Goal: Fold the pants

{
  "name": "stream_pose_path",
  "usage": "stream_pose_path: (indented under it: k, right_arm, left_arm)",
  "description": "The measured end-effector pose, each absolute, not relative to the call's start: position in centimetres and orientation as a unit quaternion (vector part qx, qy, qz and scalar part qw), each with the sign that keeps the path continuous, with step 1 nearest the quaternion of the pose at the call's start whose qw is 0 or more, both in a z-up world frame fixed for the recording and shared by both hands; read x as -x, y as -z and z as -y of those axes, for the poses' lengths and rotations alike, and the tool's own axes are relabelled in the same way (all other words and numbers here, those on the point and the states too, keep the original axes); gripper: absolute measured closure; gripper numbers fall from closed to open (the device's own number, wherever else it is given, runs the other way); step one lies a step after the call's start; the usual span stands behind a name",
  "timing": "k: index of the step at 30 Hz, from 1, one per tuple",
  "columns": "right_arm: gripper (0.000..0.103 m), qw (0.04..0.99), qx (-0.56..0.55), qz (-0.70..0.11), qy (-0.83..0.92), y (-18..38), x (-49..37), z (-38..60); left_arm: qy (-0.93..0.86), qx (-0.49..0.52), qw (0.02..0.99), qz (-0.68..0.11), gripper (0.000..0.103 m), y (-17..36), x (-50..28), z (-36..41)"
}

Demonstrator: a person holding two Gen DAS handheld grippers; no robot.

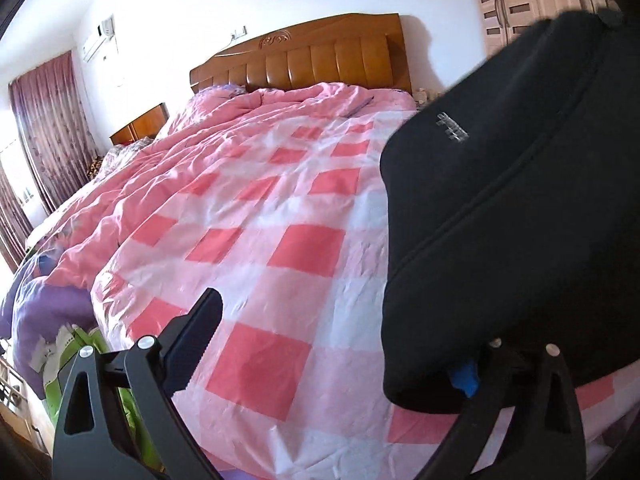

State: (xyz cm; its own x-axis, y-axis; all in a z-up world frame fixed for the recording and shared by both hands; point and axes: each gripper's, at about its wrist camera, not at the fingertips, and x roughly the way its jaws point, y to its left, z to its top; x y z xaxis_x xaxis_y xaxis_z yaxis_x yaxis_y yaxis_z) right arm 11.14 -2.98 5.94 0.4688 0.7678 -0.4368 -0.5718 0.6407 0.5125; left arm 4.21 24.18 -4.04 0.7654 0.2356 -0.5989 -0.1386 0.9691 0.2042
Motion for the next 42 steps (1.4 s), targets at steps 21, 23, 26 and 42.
stream_pose_path:
  k: [21,23,26,42]
  right_arm:
    - [0.069,0.815,-0.175,-0.445,-0.326,7.9,-10.4,9.3]
    - [0.069,0.82,-0.159,-0.445,-0.322,7.5,-10.2,8.9]
    - [0.069,0.819,-0.169,-0.443,-0.322,7.9,-10.0,9.1]
    - [0.069,0.833,-0.155,-0.421,-0.324,5.8,-9.5,8.7]
  left_arm:
    - [-0.108,-0.11,0.924,-0.351,0.004,5.5,-4.9,-22.6]
    - [-0.11,-0.11,0.923,-0.351,0.004,5.5,-4.9,-22.6]
    - [-0.114,-0.111,0.923,-0.351,0.004,5.4,-4.8,-22.5]
    - [-0.124,-0.118,0.92,-0.354,0.004,5.4,-4.9,-22.3]
